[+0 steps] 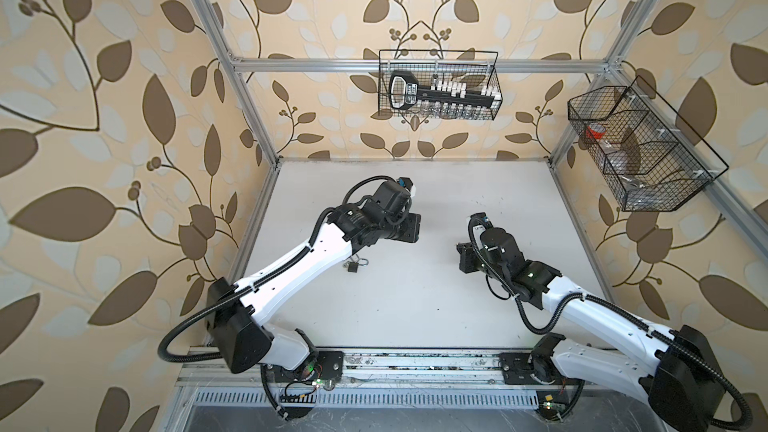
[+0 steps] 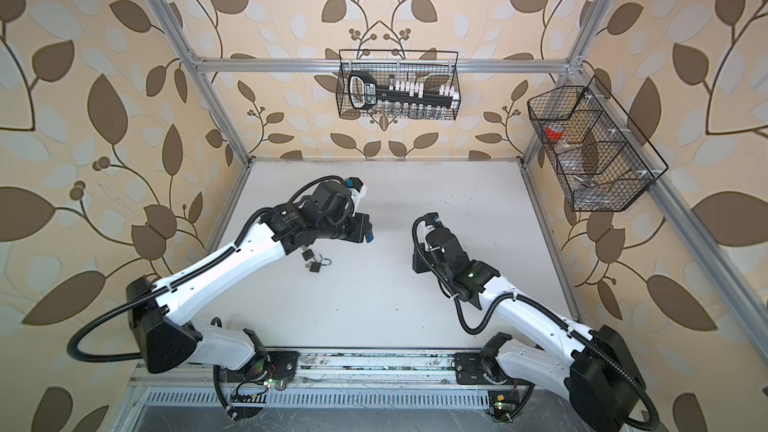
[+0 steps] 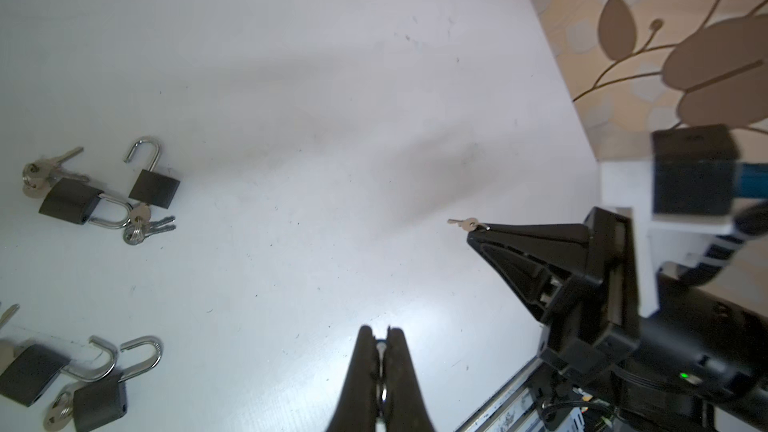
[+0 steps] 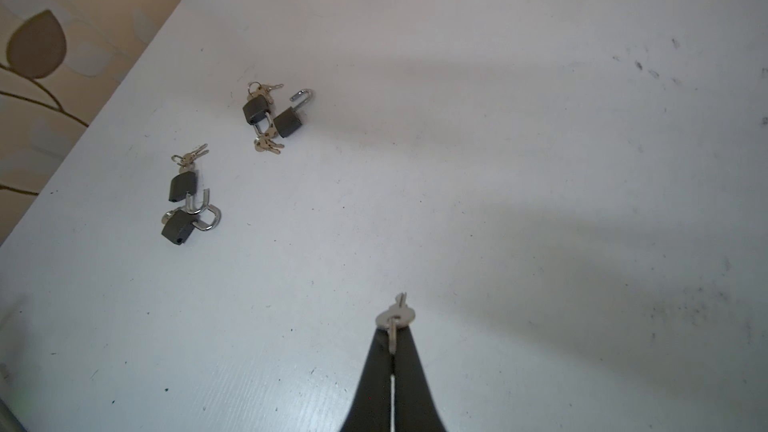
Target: Lock with the key
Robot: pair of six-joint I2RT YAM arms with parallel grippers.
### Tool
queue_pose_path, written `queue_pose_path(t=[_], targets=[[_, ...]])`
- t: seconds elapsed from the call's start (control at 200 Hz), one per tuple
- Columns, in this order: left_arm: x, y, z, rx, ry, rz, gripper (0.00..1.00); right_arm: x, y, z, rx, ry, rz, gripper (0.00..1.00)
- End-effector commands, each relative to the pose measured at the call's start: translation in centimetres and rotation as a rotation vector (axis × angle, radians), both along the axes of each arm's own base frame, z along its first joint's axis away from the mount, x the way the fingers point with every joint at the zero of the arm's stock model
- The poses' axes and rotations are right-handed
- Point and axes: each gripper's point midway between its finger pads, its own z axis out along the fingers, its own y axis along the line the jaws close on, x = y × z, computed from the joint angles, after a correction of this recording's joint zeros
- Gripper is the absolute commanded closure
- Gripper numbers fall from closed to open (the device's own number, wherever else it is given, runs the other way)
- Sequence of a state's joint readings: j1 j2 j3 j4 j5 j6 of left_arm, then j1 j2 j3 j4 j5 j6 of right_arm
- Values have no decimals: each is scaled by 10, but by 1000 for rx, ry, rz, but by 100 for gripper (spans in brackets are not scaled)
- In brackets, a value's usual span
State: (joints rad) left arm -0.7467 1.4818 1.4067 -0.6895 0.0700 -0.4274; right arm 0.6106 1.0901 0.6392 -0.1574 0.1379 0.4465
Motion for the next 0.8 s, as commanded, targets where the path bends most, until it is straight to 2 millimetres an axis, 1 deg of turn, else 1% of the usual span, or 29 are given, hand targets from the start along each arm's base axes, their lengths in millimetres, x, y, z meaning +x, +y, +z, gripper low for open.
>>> queue_pose_path(t=[0.0,0.085,0.135,0.24,0.375,0.425,0.535,0.66,0.8], targets=[[-1,6,-14,104,70,-7,100,3,-14,-14,24,54,-40,100],[4,13,-31,206,115,17,100,11,-25,-23,70,115,-52,100],[6,21,-40,277,141,37,100,16,-31,-32,107,171,-48,100],[14,36,-48,362,161,108,100,23,-40,-47,162,260,-44,100],[21,47,-45,371,144,196,100,36,-40,-50,162,276,-47,100],[23,53,-42,370,130,234,100,43,-39,-48,156,273,-42,100],[23,66,-38,359,112,336,100,58,-40,-54,127,291,-63,100],[20,65,-33,309,108,348,100,74,-38,-63,106,322,-80,100],[19,67,-27,258,88,390,100,90,-32,-72,95,348,-62,100]])
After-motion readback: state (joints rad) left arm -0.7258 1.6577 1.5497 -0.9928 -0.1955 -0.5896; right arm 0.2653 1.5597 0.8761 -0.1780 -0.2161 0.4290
